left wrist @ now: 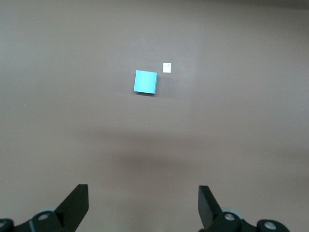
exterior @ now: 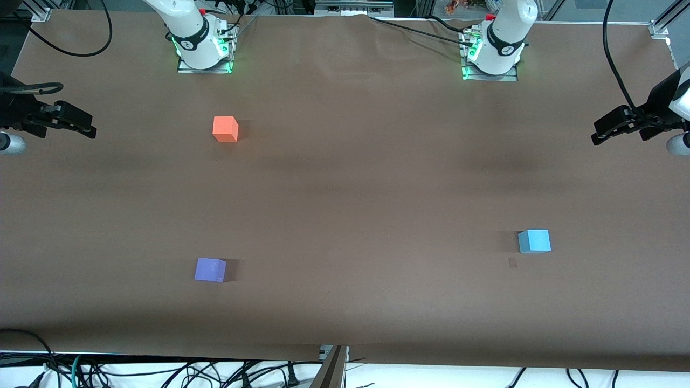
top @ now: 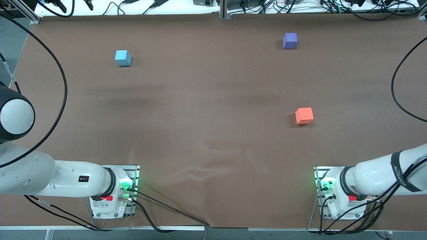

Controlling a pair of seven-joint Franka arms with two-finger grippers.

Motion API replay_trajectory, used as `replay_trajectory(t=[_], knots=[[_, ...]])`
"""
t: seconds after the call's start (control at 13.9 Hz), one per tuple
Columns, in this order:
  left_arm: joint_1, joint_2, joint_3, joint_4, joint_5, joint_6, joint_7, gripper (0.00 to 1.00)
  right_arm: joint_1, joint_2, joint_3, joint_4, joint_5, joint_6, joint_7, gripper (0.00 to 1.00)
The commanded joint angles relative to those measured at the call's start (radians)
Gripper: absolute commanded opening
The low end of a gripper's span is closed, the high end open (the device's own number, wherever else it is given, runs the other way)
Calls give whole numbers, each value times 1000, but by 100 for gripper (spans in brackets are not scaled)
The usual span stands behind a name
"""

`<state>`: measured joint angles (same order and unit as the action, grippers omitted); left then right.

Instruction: Place blue block between orange and purple blocks

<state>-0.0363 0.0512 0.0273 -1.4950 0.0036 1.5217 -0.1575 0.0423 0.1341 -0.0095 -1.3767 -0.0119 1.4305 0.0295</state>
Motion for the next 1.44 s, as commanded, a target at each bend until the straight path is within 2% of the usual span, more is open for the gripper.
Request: replay_trajectory(t=[0.0,1.36], knots=[[1,9,3,22,-11,-15,-14,100,-5,-7,5,-5,-10,5,-14,100],[29,13,-7,22,-10,-20,-8,100,-10,-7,3,-5,-5,5,-14,100]])
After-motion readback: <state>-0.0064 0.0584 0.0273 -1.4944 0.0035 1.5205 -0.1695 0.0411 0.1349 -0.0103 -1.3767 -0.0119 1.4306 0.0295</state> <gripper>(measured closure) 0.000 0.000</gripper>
